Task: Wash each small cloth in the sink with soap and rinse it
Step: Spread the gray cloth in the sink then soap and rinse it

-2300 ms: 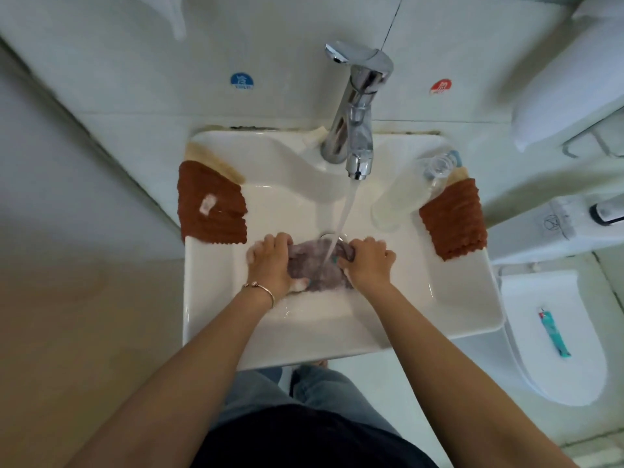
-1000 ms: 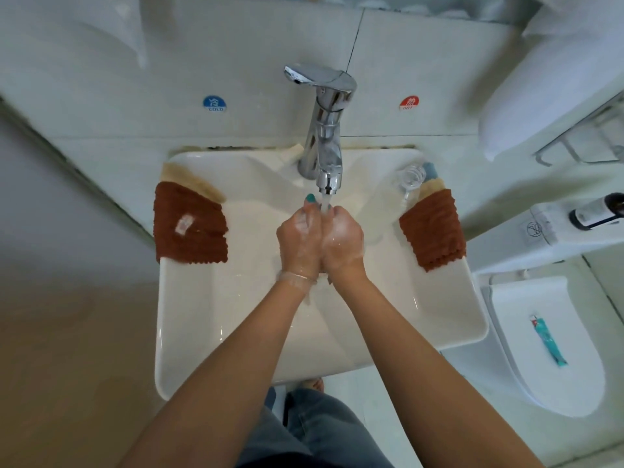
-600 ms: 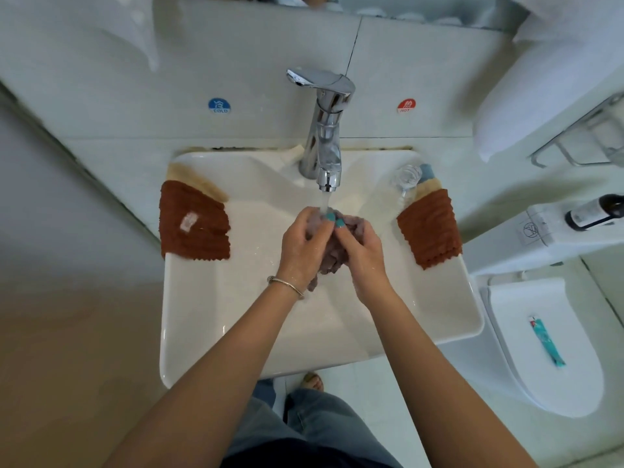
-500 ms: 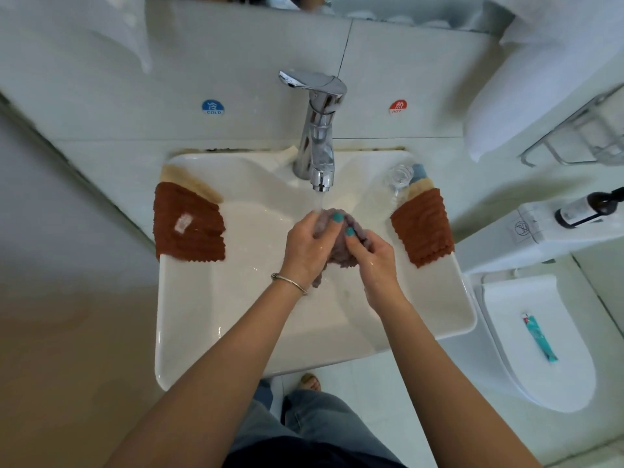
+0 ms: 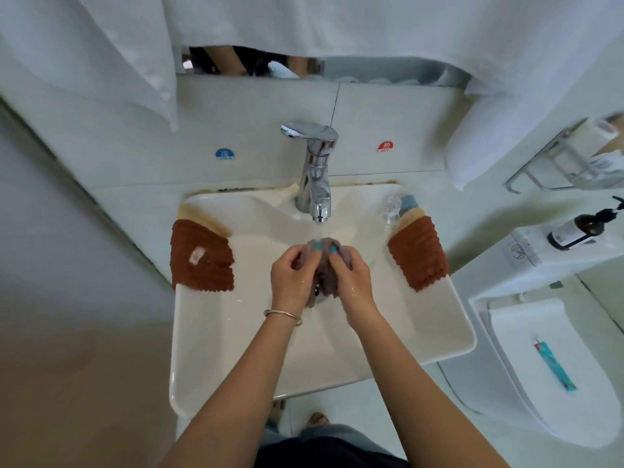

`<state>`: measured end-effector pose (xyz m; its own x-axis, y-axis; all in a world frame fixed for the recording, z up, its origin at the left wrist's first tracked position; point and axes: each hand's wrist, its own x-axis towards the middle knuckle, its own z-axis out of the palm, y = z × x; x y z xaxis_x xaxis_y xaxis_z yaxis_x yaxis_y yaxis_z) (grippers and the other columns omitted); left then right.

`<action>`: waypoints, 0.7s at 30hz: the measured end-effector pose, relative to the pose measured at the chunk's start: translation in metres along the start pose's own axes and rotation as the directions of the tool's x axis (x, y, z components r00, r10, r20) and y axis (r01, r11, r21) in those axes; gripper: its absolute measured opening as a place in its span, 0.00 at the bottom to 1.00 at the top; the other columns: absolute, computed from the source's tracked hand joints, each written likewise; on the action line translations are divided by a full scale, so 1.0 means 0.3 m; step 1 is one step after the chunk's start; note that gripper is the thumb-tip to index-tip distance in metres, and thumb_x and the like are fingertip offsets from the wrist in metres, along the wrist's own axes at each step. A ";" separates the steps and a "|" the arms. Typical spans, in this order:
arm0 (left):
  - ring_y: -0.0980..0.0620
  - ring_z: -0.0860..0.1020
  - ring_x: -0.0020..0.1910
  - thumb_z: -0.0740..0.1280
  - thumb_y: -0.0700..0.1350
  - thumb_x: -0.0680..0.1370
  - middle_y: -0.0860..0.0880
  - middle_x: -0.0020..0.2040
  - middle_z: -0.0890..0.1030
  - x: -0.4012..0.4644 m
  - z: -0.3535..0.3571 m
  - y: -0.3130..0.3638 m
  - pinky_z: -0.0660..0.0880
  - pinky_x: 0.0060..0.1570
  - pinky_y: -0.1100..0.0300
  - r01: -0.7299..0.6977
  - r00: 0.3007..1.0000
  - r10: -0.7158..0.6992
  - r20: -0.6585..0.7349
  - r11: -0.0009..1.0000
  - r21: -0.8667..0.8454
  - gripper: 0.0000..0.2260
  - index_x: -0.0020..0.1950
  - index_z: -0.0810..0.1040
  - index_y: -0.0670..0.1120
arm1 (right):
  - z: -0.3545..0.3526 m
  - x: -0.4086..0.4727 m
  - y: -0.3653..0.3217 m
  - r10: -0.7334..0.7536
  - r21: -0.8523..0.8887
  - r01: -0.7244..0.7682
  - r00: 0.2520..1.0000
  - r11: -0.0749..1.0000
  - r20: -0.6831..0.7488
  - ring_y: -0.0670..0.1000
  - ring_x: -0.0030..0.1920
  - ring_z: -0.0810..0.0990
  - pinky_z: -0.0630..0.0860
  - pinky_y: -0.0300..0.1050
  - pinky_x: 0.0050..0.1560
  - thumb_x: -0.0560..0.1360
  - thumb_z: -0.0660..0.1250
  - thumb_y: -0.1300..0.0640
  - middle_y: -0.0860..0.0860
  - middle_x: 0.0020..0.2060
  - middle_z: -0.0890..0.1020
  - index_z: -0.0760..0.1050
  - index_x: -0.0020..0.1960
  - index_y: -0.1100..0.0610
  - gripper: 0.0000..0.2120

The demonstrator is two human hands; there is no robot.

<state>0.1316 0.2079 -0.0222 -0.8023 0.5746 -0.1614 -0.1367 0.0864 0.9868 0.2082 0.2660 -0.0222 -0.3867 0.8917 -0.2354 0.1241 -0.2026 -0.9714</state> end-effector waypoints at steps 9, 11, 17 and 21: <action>0.62 0.77 0.37 0.69 0.46 0.78 0.54 0.38 0.80 0.032 -0.014 0.017 0.72 0.37 0.73 0.014 0.995 -0.023 -0.093 0.995 -0.094 0.05 0.44 0.79 0.46 | 0.049 0.009 -0.030 -0.016 -0.040 0.016 1.000 0.999 -0.009 0.49 0.41 0.79 0.77 0.46 0.42 0.78 0.67 0.53 0.54 0.41 0.82 0.79 0.48 0.57 0.07; 0.62 0.74 0.35 0.67 0.47 0.79 0.54 0.35 0.78 0.034 -0.028 0.006 0.71 0.37 0.71 -0.026 0.994 0.019 -0.104 0.998 -0.065 0.08 0.42 0.77 0.46 | 0.043 0.009 -0.034 -0.080 -0.078 0.080 0.997 0.994 0.010 0.48 0.42 0.79 0.76 0.45 0.46 0.79 0.65 0.54 0.52 0.40 0.82 0.79 0.46 0.56 0.07; 0.60 0.70 0.33 0.63 0.46 0.81 0.54 0.33 0.73 0.046 -0.037 -0.008 0.68 0.34 0.69 -0.097 0.991 0.098 -0.090 0.995 0.018 0.10 0.41 0.74 0.46 | 0.028 0.009 -0.030 0.008 -0.123 0.019 0.977 0.992 0.212 0.40 0.41 0.79 0.74 0.36 0.43 0.82 0.60 0.49 0.45 0.42 0.81 0.76 0.50 0.52 0.09; 0.61 0.73 0.36 0.63 0.48 0.81 0.54 0.38 0.77 0.061 -0.052 -0.009 0.69 0.35 0.73 -0.065 0.989 0.067 -0.132 0.998 0.017 0.08 0.47 0.76 0.45 | 0.041 0.012 -0.017 0.081 -0.219 -0.009 0.943 0.976 0.324 0.47 0.39 0.76 0.74 0.42 0.40 0.82 0.60 0.50 0.48 0.38 0.77 0.70 0.43 0.51 0.10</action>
<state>0.1084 0.2054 -0.0280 -0.8792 0.4668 -0.0952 -0.0742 0.0631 0.9952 0.1950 0.2654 -0.0186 -0.6505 0.6928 -0.3113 0.3250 -0.1166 -0.9385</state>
